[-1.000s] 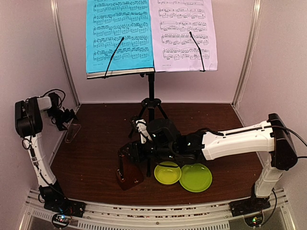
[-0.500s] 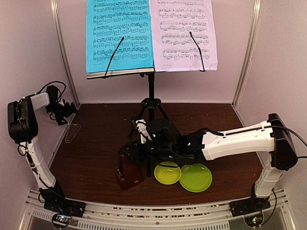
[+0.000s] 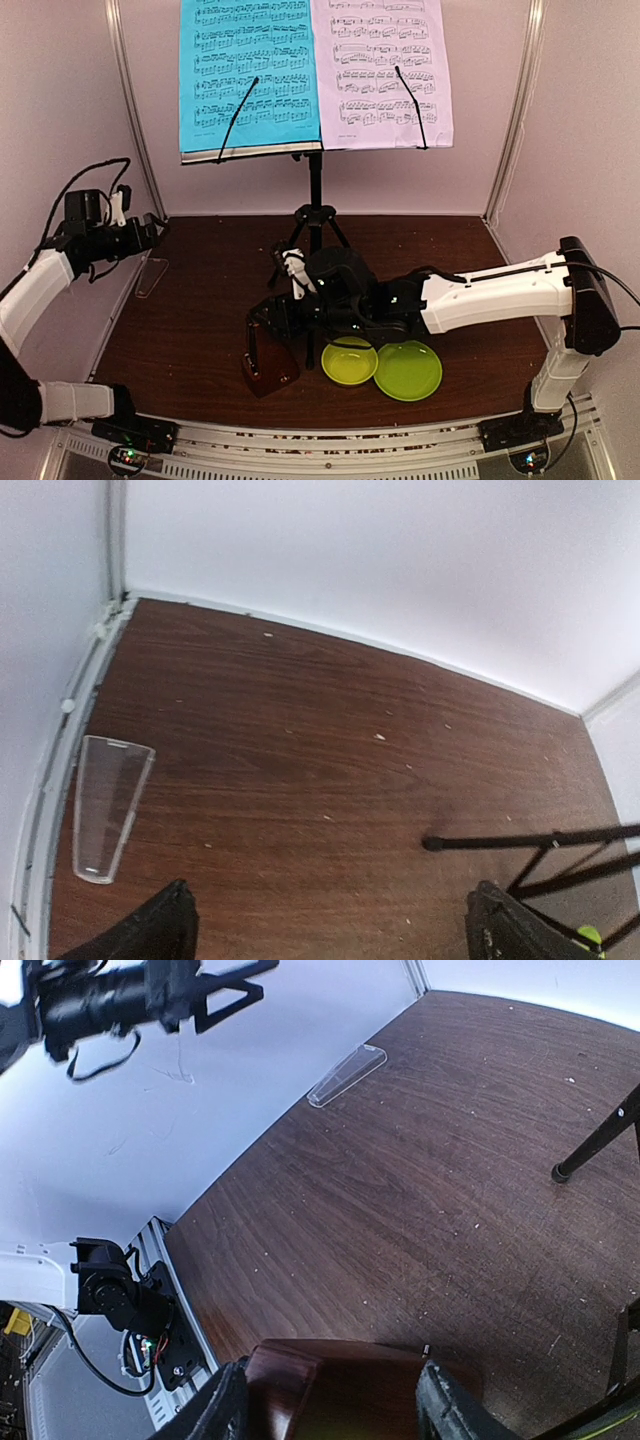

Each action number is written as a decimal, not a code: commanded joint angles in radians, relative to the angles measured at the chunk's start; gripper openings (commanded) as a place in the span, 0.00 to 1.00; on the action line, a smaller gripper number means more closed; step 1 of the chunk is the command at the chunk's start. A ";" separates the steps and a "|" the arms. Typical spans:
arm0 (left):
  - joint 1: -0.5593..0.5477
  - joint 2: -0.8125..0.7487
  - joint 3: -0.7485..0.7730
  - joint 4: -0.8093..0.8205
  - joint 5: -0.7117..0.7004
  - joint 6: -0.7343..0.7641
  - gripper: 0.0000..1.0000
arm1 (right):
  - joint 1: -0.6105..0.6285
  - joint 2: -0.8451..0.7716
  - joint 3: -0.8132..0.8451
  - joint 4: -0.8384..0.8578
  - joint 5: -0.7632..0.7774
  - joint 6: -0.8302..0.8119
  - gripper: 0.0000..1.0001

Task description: Set up the instrument practice props

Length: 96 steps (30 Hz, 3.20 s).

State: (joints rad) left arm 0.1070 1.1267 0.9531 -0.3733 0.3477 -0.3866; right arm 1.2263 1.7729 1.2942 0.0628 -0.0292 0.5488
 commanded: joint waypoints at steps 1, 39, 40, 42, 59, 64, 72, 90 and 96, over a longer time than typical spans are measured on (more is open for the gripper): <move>-0.097 -0.195 -0.182 0.122 0.132 0.041 0.91 | 0.002 -0.007 0.016 -0.036 -0.024 -0.025 0.58; -0.521 0.007 -0.546 0.496 -0.022 -0.195 0.57 | 0.092 -0.048 -0.175 -0.074 0.123 -0.033 0.32; -0.524 0.008 -0.551 0.494 -0.024 -0.195 0.56 | 0.092 -0.034 -0.171 -0.065 0.124 -0.035 0.31; -0.527 0.001 -0.564 0.493 -0.028 -0.197 0.56 | 0.092 -0.004 -0.154 -0.053 0.129 -0.038 0.29; -0.546 0.007 -0.635 0.564 -0.010 -0.210 0.54 | 0.025 0.146 -0.003 -0.089 0.192 -0.088 0.26; -0.564 0.019 -0.648 0.591 -0.010 -0.224 0.53 | -0.005 0.185 0.040 -0.078 0.180 -0.097 0.26; -0.629 0.072 -0.661 0.655 -0.022 -0.262 0.51 | -0.031 0.168 0.052 -0.091 0.171 -0.149 0.30; -0.702 0.030 -0.754 0.743 -0.125 -0.408 0.48 | 0.025 -0.043 -0.113 0.041 0.022 -0.190 0.82; -0.755 0.064 -0.750 0.785 -0.128 -0.428 0.47 | 0.033 0.008 -0.059 0.047 0.046 -0.124 0.82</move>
State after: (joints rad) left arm -0.6128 1.1702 0.2073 0.3229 0.2237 -0.7918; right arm 1.2591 1.7546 1.1927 0.0853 -0.0006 0.3817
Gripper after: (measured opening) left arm 0.476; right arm 0.815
